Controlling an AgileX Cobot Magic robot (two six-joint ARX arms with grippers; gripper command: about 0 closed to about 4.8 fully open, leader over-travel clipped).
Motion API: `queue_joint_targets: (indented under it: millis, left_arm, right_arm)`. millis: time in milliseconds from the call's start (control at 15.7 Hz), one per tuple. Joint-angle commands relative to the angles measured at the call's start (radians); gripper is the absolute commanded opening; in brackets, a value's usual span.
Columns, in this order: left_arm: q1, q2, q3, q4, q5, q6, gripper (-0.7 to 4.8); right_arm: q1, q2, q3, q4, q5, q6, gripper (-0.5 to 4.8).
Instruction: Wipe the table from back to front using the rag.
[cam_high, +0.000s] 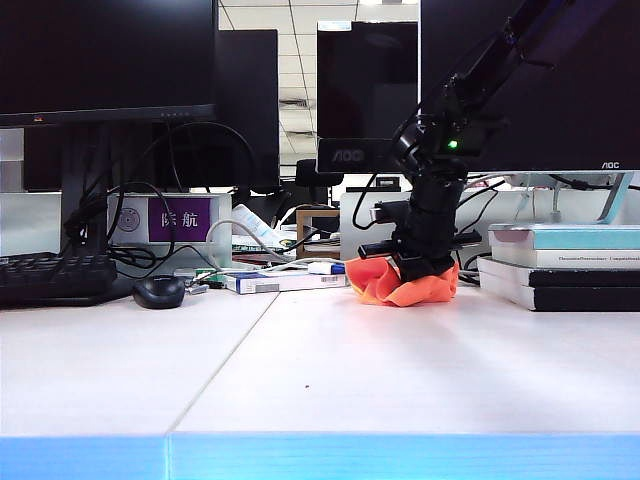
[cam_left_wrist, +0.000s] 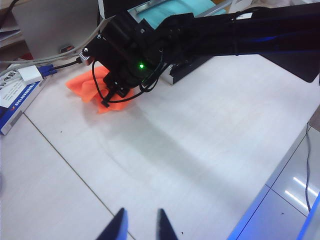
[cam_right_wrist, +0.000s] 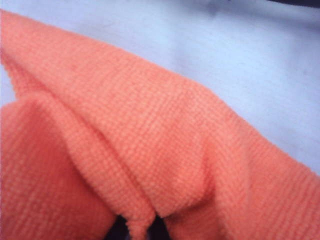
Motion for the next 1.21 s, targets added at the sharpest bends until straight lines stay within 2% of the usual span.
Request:
queue_joint_targets:
  millis: [64, 318, 572, 1207]
  left_arm:
    - [-0.001, -0.002, 0.006, 0.003, 0.005, -0.003, 0.84]
    - [-0.001, -0.002, 0.006, -0.003, 0.005, -0.003, 0.84]
    - [-0.001, -0.002, 0.006, -0.002, 0.005, -0.003, 0.84]
    - [-0.001, -0.002, 0.006, -0.003, 0.005, -0.003, 0.84]
  right_arm:
    - [-0.004, 0.038, 0.047, -0.048, 0.028, -0.026, -0.06]
    - [-0.004, 0.094, 0.139, -0.101, 0.035, -0.034, -0.06]
    - [-0.007, 0.095, 0.143, -0.072, 0.038, -0.039, -0.06]
    - [-0.009, 0.095, 0.159, -0.025, 0.083, -0.138, -0.06]
